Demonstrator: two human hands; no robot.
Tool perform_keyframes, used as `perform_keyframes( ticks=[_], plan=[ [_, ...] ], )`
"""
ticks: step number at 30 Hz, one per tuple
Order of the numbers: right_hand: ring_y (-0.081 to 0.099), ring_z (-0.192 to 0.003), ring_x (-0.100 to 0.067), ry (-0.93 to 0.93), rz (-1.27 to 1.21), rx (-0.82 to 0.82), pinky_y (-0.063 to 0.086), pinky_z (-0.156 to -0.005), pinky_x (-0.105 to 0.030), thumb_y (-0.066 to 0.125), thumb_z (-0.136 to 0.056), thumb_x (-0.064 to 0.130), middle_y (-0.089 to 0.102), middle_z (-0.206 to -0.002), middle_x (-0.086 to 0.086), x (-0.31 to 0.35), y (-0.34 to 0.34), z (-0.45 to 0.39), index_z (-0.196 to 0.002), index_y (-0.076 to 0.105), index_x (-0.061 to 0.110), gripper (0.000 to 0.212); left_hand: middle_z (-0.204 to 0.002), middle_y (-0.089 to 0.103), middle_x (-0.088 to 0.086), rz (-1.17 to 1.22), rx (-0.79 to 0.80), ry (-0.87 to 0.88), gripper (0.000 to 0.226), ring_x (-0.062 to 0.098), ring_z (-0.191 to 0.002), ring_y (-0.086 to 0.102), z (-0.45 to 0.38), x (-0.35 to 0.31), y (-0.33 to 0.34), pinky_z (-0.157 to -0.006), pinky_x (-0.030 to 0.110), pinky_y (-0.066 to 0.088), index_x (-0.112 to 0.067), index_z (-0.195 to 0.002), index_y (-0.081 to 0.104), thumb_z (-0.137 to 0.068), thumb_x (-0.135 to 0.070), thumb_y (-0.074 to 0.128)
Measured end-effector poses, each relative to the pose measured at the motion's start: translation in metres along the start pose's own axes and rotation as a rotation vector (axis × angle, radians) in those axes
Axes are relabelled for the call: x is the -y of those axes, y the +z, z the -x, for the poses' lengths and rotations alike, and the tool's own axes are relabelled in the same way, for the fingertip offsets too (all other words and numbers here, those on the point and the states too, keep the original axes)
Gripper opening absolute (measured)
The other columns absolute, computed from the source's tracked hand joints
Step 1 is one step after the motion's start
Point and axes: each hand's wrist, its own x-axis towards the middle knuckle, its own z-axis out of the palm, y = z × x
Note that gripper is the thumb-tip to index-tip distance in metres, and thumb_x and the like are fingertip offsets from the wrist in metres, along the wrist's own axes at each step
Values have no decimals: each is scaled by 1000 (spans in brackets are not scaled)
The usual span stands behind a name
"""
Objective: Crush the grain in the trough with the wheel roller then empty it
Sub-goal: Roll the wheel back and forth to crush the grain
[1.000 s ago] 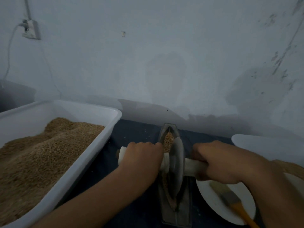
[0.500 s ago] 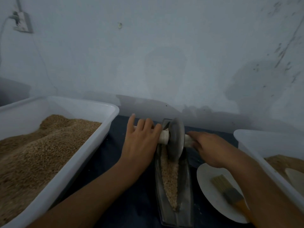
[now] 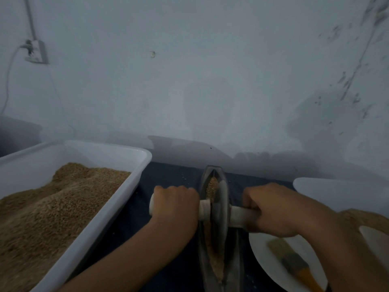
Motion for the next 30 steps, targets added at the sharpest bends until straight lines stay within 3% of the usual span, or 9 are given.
perform_keyframes(
  ticks=[3, 5, 7, 10, 14, 17, 20, 23, 30],
  plan=[
    [52, -78, -7, -9, 34, 46, 33, -54, -23, 75, -77, 50, 56, -88, 10, 7, -6, 11, -91, 54, 26, 35, -106, 63, 1, -21, 65, 52, 20, 22, -99, 61, 7, 1, -7, -74, 36, 38, -19, -108, 57, -89, -24, 62],
    [51, -75, -5, -7, 25, 55, 33, -54, -24, 78, -72, 52, 55, -84, 11, 6, -9, 15, -85, 51, 29, 38, -90, 60, -3, -25, 84, 86, 8, 21, -94, 62, 11, 1, -12, -71, 35, 38, -19, -89, 55, -89, -23, 62],
    [51, -74, -4, -12, 21, 71, 34, -56, -26, 79, -69, 55, 54, -82, 10, 3, -10, 16, -82, 49, 30, 41, -73, 46, -4, -41, 78, 100, 24, 19, -88, 61, 11, 1, -14, -69, 34, 37, -20, -74, 43, -88, -23, 62],
    [50, -73, -4, -23, 6, 82, 36, -58, -26, 77, -72, 56, 52, -81, 10, -2, -7, 10, -78, 46, 32, 39, -80, 51, -4, 1, 47, 93, 12, 21, -90, 61, 5, 0, -8, -72, 36, 36, -20, -93, 53, -87, -24, 63],
    [54, -77, -3, -32, -50, 0, 44, -63, -26, 66, -87, 51, 57, -86, 13, -13, 6, -7, -88, 53, 37, 19, -106, 60, 1, 67, -64, 36, 38, 25, -96, 61, -8, 0, 6, -80, 41, 38, -19, -116, 47, -84, -25, 66],
    [58, -86, -7, 1, -172, -114, 49, -72, -29, 58, -94, 47, 63, -99, 14, -25, 21, -25, -98, 53, 42, 8, -111, 57, 1, 126, -121, 48, 45, 23, -101, 58, -22, 5, 19, -80, 39, 35, -21, -114, 43, -81, -28, 72],
    [58, -98, -11, 40, -241, -271, 49, -81, -33, 53, -98, 46, 64, -115, 11, -34, 36, -42, -120, 56, 37, 24, -110, 55, 0, 185, -217, 88, 44, 22, -100, 56, -34, 9, 31, -78, 36, 34, -24, -110, 39, -81, -33, 71],
    [56, -96, -10, 60, -265, -374, 45, -78, -31, 48, -101, 46, 65, -116, 9, -39, 47, -53, -124, 58, 35, 28, -106, 53, -1, 185, -323, 119, 40, 21, -95, 54, -38, 7, 38, -77, 35, 33, -25, -108, 41, -80, -32, 69],
    [55, -95, -9, 57, -264, -327, 40, -74, -28, 49, -101, 45, 64, -115, 8, -34, 42, -46, -124, 58, 31, 28, -112, 54, 0, 177, -246, 78, 39, 22, -102, 54, -32, 5, 28, -83, 36, 36, -24, -112, 40, -84, -29, 67]
  ],
)
